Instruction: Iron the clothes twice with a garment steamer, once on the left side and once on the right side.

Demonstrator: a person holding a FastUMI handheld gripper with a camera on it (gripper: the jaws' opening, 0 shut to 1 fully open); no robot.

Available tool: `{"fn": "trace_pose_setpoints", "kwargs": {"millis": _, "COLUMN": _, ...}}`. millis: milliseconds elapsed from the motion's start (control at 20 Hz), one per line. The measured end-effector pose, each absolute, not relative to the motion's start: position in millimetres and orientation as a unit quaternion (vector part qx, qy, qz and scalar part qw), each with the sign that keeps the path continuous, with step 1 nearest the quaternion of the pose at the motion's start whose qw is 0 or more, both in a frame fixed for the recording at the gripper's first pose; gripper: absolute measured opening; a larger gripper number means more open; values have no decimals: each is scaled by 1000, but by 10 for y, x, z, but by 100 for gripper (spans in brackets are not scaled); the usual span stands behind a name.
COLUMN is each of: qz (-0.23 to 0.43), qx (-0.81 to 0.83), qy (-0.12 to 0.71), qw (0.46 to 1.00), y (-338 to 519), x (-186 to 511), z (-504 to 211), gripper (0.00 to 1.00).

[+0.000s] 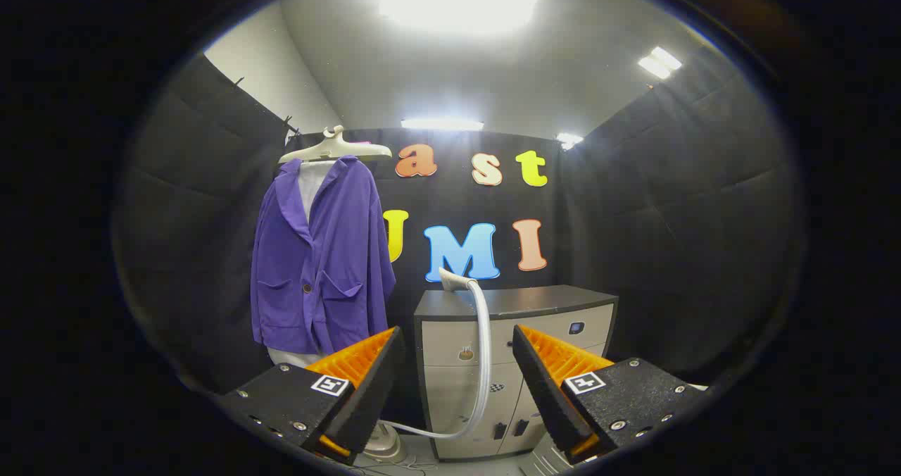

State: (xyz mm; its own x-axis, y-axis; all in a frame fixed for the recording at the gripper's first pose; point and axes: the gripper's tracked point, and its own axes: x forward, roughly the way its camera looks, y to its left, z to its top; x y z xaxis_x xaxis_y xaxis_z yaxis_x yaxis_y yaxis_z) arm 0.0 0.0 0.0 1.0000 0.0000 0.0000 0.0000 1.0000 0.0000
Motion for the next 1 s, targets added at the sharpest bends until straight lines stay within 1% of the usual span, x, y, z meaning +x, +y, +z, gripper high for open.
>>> {"fn": "trace_pose_setpoints", "kwargs": {"millis": 600, "qz": -9, "qx": 5, "qy": 15, "qw": 1000, "y": -79, "x": 36, "z": -16, "gripper": 95}}
{"fn": "trace_pose_setpoints", "kwargs": {"millis": 850, "qz": -9, "qx": 6, "qy": 12, "qw": 1000, "y": -57, "x": 64, "z": 96, "gripper": 95}}
{"fn": "trace_pose_setpoints", "kwargs": {"millis": 1000, "qz": -6, "qx": 9, "qy": 3, "qw": 1000, "y": -50, "x": 140, "z": 292, "gripper": 95}}
